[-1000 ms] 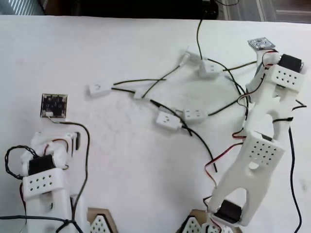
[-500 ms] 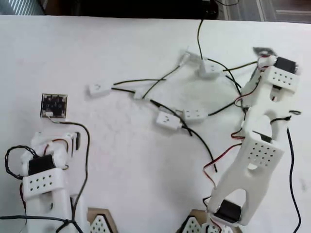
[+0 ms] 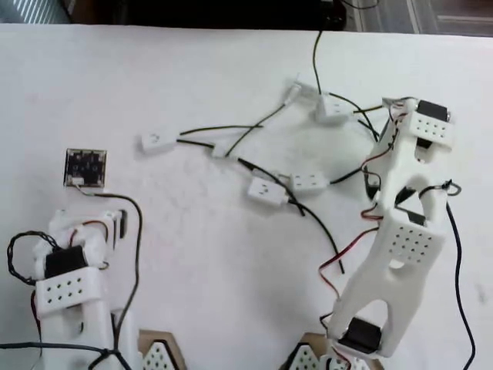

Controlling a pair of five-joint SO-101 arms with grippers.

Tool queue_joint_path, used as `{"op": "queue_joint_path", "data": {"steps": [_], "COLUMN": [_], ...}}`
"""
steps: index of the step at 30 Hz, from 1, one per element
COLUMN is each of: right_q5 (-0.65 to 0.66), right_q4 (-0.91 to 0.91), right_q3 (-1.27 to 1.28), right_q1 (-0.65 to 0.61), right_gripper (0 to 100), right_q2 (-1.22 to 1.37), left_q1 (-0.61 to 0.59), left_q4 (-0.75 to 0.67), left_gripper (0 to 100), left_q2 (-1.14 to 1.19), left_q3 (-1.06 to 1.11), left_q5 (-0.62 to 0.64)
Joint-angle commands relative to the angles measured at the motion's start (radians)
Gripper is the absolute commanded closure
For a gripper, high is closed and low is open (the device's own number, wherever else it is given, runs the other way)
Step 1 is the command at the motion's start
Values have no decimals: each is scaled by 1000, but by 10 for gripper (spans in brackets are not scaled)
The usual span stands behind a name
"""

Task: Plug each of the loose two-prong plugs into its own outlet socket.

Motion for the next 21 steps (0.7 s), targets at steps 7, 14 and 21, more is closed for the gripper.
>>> {"op": "queue_joint_path", "data": {"steps": [7, 14, 21], "right_q5": [-6, -6, -20], "right_q4": [10, -12, -5], "right_q3": [-14, -35, -46], "right_q1": [27, 50, 50], "right_gripper": [827, 915, 915], "right_q2": [28, 28, 22], "left_q1": [-4, -4, -4], "left_q4": [-18, -18, -18], "left_gripper": [779, 779, 779], "left_q2": [-15, -15, -15], "left_q3": [0, 0, 0], "left_q5": [3, 3, 3]}}
